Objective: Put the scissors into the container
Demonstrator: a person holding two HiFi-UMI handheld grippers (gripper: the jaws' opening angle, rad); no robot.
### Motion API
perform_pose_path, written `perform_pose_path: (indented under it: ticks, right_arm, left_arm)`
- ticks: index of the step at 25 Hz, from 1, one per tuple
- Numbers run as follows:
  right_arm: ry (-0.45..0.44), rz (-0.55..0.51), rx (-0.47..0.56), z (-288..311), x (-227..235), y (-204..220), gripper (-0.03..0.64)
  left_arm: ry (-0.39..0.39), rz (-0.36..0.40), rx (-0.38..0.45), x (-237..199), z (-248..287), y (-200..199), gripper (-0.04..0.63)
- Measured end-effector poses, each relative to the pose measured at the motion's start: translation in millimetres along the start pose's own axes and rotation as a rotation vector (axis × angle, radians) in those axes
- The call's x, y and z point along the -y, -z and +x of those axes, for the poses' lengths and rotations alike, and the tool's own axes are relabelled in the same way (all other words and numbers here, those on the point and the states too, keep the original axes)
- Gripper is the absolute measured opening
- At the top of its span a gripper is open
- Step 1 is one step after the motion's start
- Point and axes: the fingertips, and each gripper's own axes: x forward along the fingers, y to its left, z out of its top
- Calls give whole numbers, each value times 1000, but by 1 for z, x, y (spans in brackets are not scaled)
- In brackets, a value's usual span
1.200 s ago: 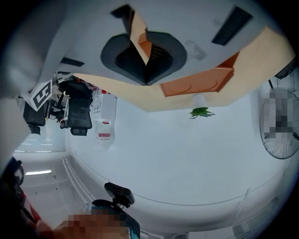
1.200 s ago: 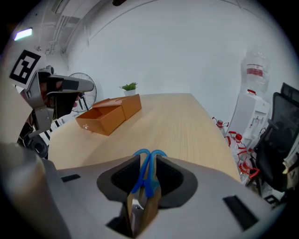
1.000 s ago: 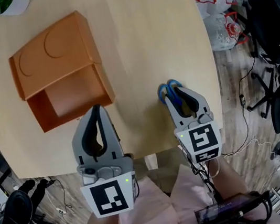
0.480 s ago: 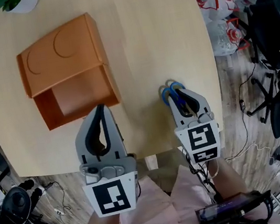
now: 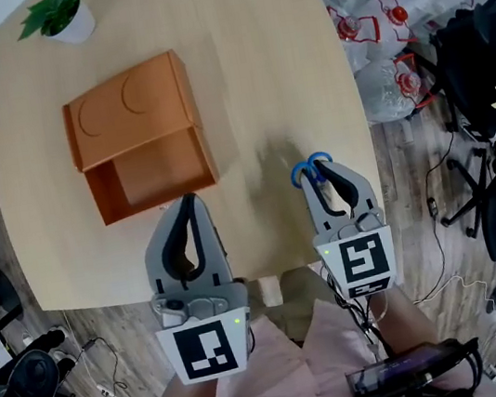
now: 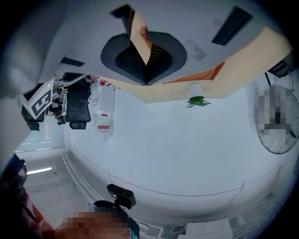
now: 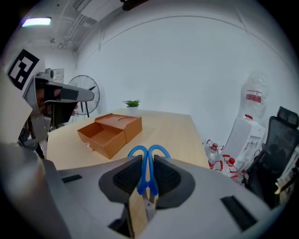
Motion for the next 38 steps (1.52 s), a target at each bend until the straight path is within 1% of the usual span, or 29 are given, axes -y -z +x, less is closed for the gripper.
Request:
perform_pose_path:
  ticks: [6, 9, 11, 15, 19, 22, 25, 27, 30, 33, 38]
  right_arm:
    - [-14, -41, 160, -33, 1, -49, 77]
    - [-32, -59, 226, -49, -2, -78, 77]
    - [-48, -78, 274, -59, -7, -99, 77]
    - [-89, -119, 360, -79, -21, -137, 77]
    - [-136, -162, 431, -92, -38, -167, 77]
    - [-177, -191, 475, -97, -53, -186, 77]
    - [-210, -224, 505, -95, -71, -203, 77]
    - [-236, -244, 518, -93, -86, -212, 78]
    - [-268, -278, 533, -86, -107, -224, 77]
    - [-291, -297, 518, -72, -129, -233, 77]
    - [-338, -343, 497, -48, -169, -239, 77]
  left_arm:
    - [-44, 13, 78, 14, -30, -31, 5]
    - [-72, -6, 109, 15, -45, -47, 5]
    - [-96, -14, 132, 11, -55, -58, 5]
    - [-152, 5, 182, 4, -79, -82, 5]
    - [-215, 16, 232, -6, -104, -99, 5]
    - [-266, 30, 252, -17, -123, -107, 5]
    - [-320, 53, 261, -38, -139, -106, 5]
    - [-353, 45, 266, -52, -149, -105, 5]
    - [-381, 37, 276, -68, -159, -110, 5]
    - [-417, 40, 276, -93, -165, -112, 5]
    - [-466, 14, 275, -142, -175, -110, 5]
